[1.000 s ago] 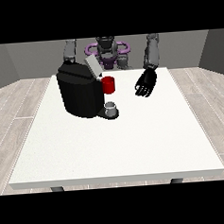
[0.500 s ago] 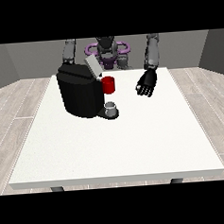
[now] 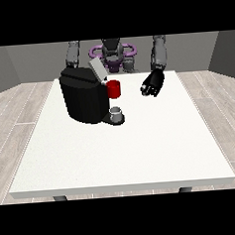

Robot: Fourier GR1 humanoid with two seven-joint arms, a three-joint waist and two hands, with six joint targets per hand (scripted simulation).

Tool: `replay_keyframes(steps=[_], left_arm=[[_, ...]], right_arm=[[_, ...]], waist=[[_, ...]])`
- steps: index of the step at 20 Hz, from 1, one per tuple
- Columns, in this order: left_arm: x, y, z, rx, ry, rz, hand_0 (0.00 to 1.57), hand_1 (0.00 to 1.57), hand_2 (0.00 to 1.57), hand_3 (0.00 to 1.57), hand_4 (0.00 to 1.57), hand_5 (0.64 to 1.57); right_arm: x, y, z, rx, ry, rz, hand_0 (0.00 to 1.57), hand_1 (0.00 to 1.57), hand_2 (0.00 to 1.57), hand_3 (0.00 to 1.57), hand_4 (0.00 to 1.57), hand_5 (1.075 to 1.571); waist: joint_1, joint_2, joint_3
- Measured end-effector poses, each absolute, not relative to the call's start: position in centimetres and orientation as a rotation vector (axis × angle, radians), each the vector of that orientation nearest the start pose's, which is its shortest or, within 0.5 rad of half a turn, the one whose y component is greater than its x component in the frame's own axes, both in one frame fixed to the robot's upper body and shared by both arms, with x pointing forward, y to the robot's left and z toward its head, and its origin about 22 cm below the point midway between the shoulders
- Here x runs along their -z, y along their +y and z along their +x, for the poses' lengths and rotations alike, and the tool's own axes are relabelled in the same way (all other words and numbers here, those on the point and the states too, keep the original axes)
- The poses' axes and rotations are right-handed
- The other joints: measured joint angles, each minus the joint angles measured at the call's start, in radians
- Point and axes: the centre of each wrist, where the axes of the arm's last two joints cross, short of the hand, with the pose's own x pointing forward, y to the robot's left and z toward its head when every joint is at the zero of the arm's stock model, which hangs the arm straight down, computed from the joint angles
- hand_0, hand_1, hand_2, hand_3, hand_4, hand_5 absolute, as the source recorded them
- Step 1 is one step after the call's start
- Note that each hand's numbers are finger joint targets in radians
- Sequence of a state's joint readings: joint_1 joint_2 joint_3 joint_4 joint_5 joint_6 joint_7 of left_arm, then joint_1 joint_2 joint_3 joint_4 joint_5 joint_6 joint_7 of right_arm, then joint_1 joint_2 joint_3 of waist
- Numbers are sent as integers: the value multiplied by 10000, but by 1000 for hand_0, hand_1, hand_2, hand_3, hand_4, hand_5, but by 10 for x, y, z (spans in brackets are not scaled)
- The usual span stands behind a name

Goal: Insert the coffee pod into the coffee machine and close the lid

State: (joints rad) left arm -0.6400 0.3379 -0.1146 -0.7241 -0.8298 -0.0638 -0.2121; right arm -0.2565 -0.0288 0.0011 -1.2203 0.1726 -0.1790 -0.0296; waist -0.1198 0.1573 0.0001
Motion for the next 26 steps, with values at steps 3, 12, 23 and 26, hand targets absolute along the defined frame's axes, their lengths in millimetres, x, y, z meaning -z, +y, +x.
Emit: replay_keyframes(steps=[3, 12, 23, 26], left_arm=[[-19, 264, 387, 12274, -13305, 5766, 1420, 1420, 1410, 1332, 518, 1571], [-71, 228, 413, 12621, -13437, 4712, 1403, 1403, 1396, 1341, 598, 1571], [-138, 227, 435, 12330, -14003, 4621, 956, 956, 1160, 1358, 517, 1571], [-163, 235, 443, 11756, -14210, 4846, 1202, 1202, 1240, 1256, 491, 1571]], right_arm=[[31, -216, 298, -1123, -14650, -2543, 0, 0, 0, 0, 0, 1571], [49, -214, 293, -1461, -14031, -2828, 0, 0, 0, 0, 0, 1571], [33, -204, 302, -1515, -14663, -2281, 0, 0, 0, 0, 0, 1571], [18, -198, 308, -1775, -15071, -1988, 0, 0, 0, 0, 0, 1571]], waist=[[199, -297, -1], [205, -990, 3], [-306, -1032, 0], [-749, -870, 0]])
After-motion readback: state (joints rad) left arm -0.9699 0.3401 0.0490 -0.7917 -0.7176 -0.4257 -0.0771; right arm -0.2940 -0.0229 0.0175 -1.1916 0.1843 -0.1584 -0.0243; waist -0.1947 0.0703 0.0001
